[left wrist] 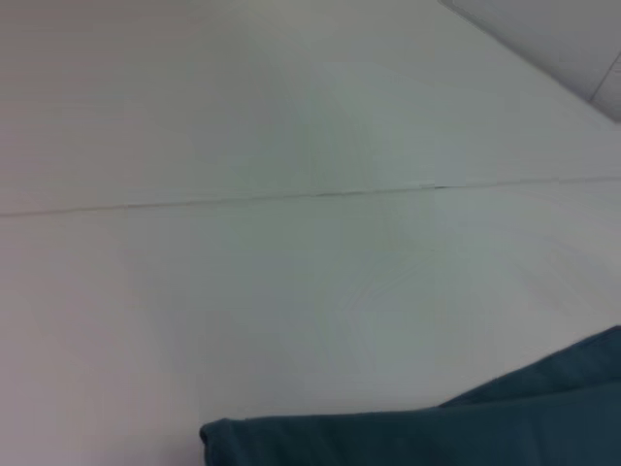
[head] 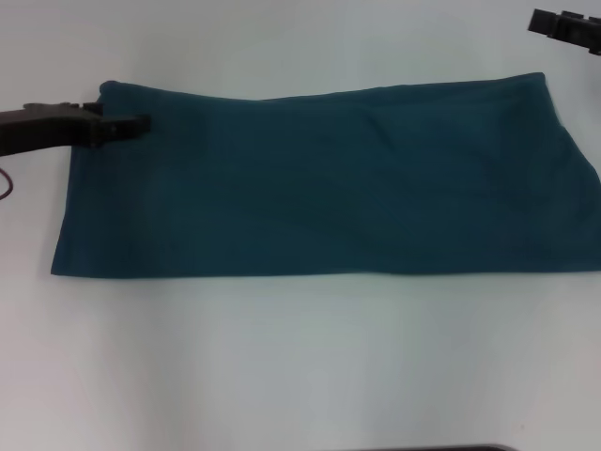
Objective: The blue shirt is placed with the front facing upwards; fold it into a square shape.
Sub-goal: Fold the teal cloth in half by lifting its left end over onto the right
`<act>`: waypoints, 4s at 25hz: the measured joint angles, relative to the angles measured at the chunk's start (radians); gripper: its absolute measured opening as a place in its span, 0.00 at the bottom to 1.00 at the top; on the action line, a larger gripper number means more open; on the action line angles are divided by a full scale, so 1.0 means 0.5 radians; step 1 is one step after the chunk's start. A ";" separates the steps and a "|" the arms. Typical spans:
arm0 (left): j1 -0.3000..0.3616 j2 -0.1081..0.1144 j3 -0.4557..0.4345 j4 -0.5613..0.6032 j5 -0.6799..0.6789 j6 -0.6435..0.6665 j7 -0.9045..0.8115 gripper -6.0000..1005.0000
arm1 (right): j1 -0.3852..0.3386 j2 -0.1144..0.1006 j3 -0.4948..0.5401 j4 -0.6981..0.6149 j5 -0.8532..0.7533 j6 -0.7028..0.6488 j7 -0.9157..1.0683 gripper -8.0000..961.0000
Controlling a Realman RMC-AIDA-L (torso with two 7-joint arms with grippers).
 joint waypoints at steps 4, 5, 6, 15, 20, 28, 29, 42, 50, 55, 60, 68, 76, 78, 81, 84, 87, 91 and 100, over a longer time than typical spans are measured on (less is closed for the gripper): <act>0.022 0.004 -0.069 0.004 -0.040 0.099 -0.001 0.79 | -0.002 -0.001 0.021 0.007 0.008 -0.077 -0.033 0.70; 0.023 0.004 -0.078 0.006 -0.041 0.114 -0.002 0.79 | -0.002 -0.002 0.027 0.008 0.008 -0.081 -0.028 0.72; 0.025 0.005 -0.086 0.009 -0.041 0.130 -0.003 0.79 | -0.002 -0.003 0.037 0.010 0.011 -0.091 -0.028 0.75; 0.042 0.014 -0.090 0.101 -0.020 0.151 -0.014 0.79 | -0.005 0.020 0.033 0.019 -0.001 -0.171 -0.047 0.80; 0.058 0.019 -0.119 0.105 -0.021 0.145 -0.011 0.79 | -0.022 0.056 0.052 0.044 0.011 -0.203 -0.054 0.77; 0.064 0.065 -0.197 0.156 -0.020 0.088 -0.003 0.79 | -0.016 0.106 0.105 0.135 0.019 -0.186 -0.128 0.74; 0.064 0.069 -0.199 0.167 -0.019 0.081 -0.002 0.79 | -0.014 0.107 0.117 0.150 0.021 -0.186 -0.136 0.74; 0.063 0.072 -0.192 0.191 -0.019 0.114 0.028 0.79 | -0.008 0.109 0.166 0.172 0.046 -0.187 -0.145 0.74; 0.050 0.067 -0.179 0.195 -0.019 0.153 0.049 0.79 | -0.014 0.103 0.167 0.172 0.047 -0.188 -0.133 0.74; 0.046 0.062 -0.167 0.179 -0.019 0.146 0.062 0.79 | -0.011 0.102 0.169 0.172 0.047 -0.191 -0.130 0.74; 0.039 0.063 -0.184 0.121 -0.020 0.117 0.079 0.79 | 0.004 0.102 0.169 0.172 0.047 -0.189 -0.131 0.74; 0.066 0.075 -0.184 0.048 -0.023 0.253 0.057 0.79 | 0.008 0.096 0.169 0.172 0.047 -0.190 -0.127 0.74; 0.067 0.072 -0.175 0.073 -0.020 0.334 0.071 0.79 | 0.005 0.093 0.181 0.172 0.047 -0.198 -0.124 0.74; 0.065 0.074 -0.171 0.108 -0.008 0.295 0.075 0.79 | 0.007 0.093 0.182 0.172 0.047 -0.198 -0.123 0.74; 0.053 0.075 -0.167 0.155 0.036 0.216 0.078 0.79 | 0.008 0.094 0.182 0.172 0.047 -0.198 -0.123 0.74; 0.038 0.063 -0.164 0.185 0.097 0.142 0.079 0.79 | 0.009 0.097 0.182 0.172 0.047 -0.200 -0.121 0.74; 0.024 0.047 -0.159 0.194 0.132 0.113 0.079 0.79 | 0.007 0.099 0.181 0.172 0.047 -0.201 -0.121 0.74; 0.017 0.046 -0.158 0.196 0.135 0.124 0.081 0.79 | 0.007 0.099 0.181 0.172 0.047 -0.202 -0.120 0.74; -0.007 0.045 -0.083 0.215 0.135 0.160 0.082 0.79 | 0.007 0.099 0.181 0.172 0.047 -0.202 -0.117 0.74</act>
